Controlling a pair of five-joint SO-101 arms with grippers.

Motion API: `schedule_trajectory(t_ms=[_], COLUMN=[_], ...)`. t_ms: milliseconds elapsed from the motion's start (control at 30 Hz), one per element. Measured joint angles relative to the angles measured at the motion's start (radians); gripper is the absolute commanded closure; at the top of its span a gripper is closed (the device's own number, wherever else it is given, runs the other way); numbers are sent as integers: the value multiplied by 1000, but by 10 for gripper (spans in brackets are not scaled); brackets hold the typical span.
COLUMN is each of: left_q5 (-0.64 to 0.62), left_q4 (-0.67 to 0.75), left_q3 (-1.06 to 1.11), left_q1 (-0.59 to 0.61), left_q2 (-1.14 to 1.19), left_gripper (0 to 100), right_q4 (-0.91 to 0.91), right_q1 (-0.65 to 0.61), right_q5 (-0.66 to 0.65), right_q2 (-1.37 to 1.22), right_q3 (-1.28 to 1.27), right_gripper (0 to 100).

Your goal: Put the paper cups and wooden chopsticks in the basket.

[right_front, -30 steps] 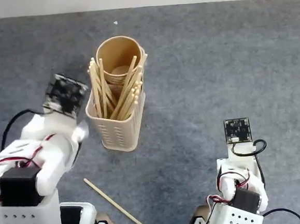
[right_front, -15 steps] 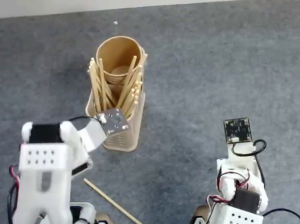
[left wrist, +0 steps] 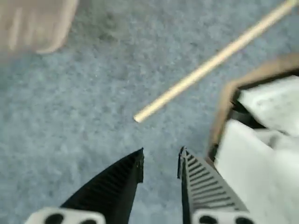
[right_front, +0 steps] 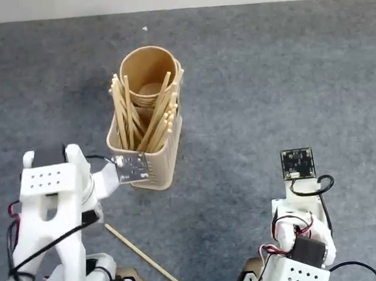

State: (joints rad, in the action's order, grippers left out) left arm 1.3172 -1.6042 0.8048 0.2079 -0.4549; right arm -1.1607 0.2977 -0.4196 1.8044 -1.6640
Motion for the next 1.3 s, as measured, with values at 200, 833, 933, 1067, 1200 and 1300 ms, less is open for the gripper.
schedule_trajectory(t_ms=[200, 833, 933, 1067, 1200, 1300], left_q5=[2, -41, -120, -221, -319, -388], left_q4=[163, 463, 470, 470, 470, 463], left_q3=[153, 184, 137, 49, -49, -87], left_q1=[-130, -264, -307, -376, -416, -448], left_q2=[-2, 8, 25, 23, 23, 23], left_gripper=[845, 821, 819, 818, 818, 818], right_q4=[0, 92, 193, 207, 226, 216], right_q1=[0, -5, -149, -342, -367, -393], right_q5=[0, 0, 5, -9, 2, 23], right_q2=[0, 0, -2, -8, -9, -9], right_q3=[0, 0, 0, -2, -2, -2], right_gripper=[910, 910, 910, 910, 910, 910])
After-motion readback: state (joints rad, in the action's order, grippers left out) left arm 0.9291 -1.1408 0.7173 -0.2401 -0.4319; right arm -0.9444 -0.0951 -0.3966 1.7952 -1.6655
